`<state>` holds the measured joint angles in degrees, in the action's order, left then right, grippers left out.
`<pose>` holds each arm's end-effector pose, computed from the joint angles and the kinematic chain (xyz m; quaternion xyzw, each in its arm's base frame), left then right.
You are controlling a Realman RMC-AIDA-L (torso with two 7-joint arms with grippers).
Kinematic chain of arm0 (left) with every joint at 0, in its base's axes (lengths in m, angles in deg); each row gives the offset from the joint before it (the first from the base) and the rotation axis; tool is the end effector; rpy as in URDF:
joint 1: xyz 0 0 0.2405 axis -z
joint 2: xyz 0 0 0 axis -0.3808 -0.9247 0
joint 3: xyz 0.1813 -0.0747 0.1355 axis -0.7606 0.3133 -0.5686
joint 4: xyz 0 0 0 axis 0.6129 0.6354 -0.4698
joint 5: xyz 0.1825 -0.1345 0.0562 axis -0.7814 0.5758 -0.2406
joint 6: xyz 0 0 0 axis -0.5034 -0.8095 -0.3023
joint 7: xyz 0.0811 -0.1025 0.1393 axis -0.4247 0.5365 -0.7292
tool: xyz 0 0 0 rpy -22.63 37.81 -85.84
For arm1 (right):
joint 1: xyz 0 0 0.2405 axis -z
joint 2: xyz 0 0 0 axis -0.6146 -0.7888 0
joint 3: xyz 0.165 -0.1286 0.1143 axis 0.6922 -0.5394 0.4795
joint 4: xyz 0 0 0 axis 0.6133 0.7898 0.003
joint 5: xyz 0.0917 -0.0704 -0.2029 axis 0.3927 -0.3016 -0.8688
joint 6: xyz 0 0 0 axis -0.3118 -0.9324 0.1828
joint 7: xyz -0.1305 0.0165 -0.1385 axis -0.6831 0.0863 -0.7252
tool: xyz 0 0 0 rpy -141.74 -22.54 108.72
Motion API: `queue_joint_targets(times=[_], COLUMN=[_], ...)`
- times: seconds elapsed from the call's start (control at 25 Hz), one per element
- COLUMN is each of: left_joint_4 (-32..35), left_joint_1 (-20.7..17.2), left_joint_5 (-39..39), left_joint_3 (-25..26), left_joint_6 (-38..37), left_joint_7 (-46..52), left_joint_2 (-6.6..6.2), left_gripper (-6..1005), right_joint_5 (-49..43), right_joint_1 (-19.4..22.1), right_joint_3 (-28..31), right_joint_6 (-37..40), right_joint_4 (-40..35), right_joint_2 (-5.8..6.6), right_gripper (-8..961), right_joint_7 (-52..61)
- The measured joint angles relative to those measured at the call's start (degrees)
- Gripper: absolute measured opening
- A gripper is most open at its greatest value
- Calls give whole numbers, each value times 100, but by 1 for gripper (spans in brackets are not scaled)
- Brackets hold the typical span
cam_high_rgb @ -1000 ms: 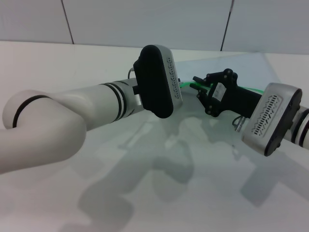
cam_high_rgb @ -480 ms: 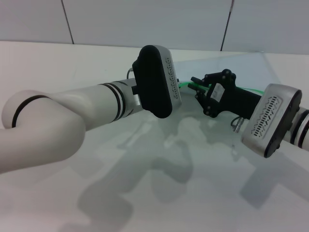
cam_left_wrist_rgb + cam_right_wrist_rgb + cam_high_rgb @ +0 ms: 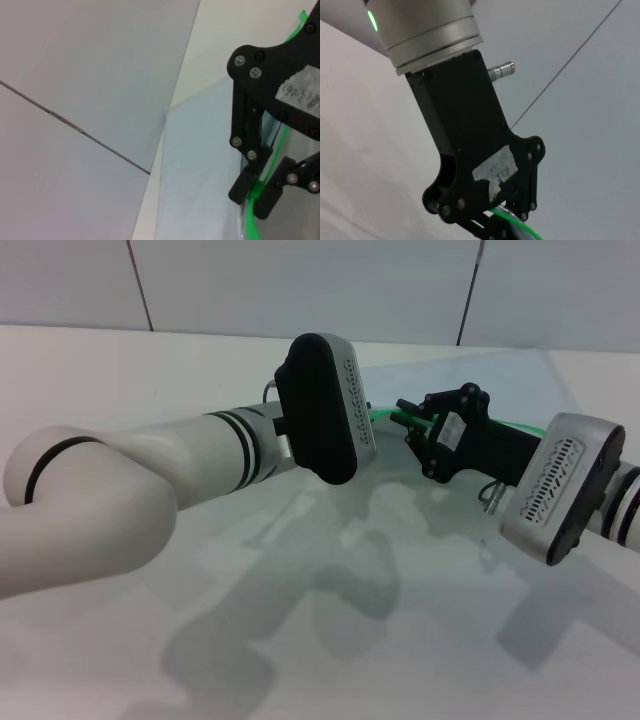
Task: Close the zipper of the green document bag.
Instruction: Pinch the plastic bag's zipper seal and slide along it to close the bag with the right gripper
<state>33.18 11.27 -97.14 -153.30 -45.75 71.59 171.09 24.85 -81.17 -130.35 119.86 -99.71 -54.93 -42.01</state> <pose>-0.1411 0.4414 -0.1339 -0.9082 0.1417 0.0551 0.3899 0.2133 0.4262 -0.1246 -0.9096 -0.1428 0.1158 0.3726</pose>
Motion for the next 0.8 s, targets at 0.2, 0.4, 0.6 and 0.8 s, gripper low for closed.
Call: queue_joint_targets(times=[0.2, 0.4, 0.6, 0.8], left_joint_4=[8, 11, 11, 30], left_joint_1=[0, 0, -1, -64], left_joint_5=[0, 0, 0, -1], left_joint_3=[0, 0, 0, 0], left_joint_6=[0, 0, 1, 22], left_joint_7=[-7, -8, -8, -8], left_joint_2=[0, 0, 0, 1], left_gripper=[55, 55, 54, 55], right_joint_5=[-6, 6, 17, 16], right_joint_1=[0, 5, 20, 81], right_joint_3=[0, 0, 50, 222], right_joint_6=[0, 0, 0, 0], right_joint_4=[1, 1, 4, 20], right_joint_2=[0, 0, 0, 2], right_gripper=[87, 81, 81, 86], right_joint_7=[0, -122, -137, -148])
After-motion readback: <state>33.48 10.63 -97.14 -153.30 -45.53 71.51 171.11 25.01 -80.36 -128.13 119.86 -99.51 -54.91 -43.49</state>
